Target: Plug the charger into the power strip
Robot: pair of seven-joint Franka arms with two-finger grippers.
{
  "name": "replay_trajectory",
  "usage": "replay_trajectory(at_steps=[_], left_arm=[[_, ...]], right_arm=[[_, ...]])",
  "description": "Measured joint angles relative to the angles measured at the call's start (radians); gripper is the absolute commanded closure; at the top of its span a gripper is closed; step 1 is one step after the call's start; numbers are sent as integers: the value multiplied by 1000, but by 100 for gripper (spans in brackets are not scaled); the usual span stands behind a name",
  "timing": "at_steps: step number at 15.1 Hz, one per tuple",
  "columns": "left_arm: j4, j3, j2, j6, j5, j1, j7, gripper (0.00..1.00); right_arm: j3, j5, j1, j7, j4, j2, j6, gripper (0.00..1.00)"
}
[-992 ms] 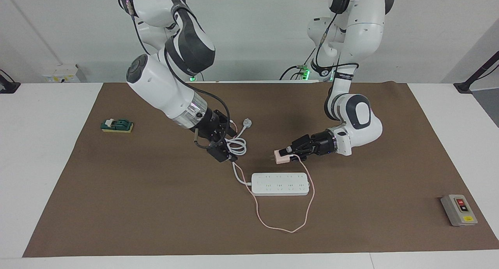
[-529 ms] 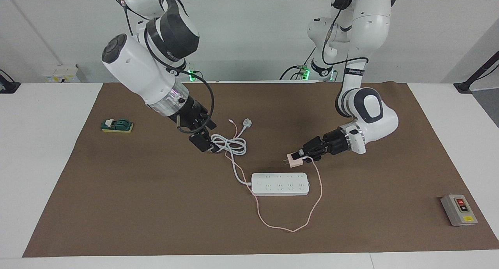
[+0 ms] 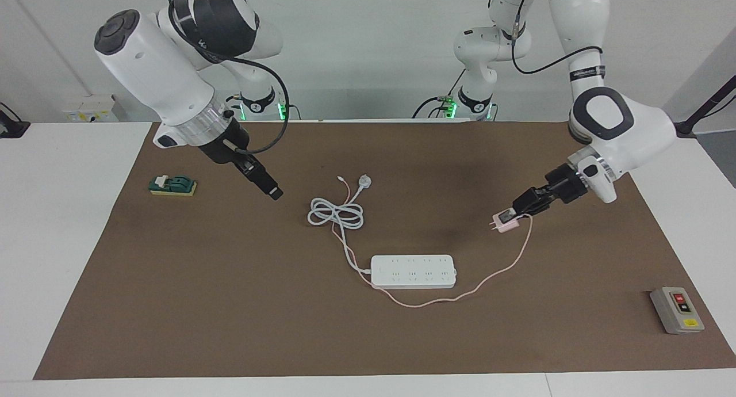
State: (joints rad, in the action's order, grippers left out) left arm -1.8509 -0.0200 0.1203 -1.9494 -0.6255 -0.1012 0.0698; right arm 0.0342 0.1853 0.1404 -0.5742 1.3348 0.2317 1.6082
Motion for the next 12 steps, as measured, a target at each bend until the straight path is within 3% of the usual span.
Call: replay_trajectory(at_steps=[3, 7, 12], left_arm=[[0, -5, -10, -14, 119, 1, -17, 100], [-1, -6, -7, -97, 176, 2, -50, 100], [4, -14, -4, -140, 359, 19, -353, 100]], right_arm=[[1, -86, -39, 276, 8, -36, -23, 0], [2, -138, -111, 582, 47, -112, -69, 0], [1, -176, -156, 673, 117, -212, -182, 0]])
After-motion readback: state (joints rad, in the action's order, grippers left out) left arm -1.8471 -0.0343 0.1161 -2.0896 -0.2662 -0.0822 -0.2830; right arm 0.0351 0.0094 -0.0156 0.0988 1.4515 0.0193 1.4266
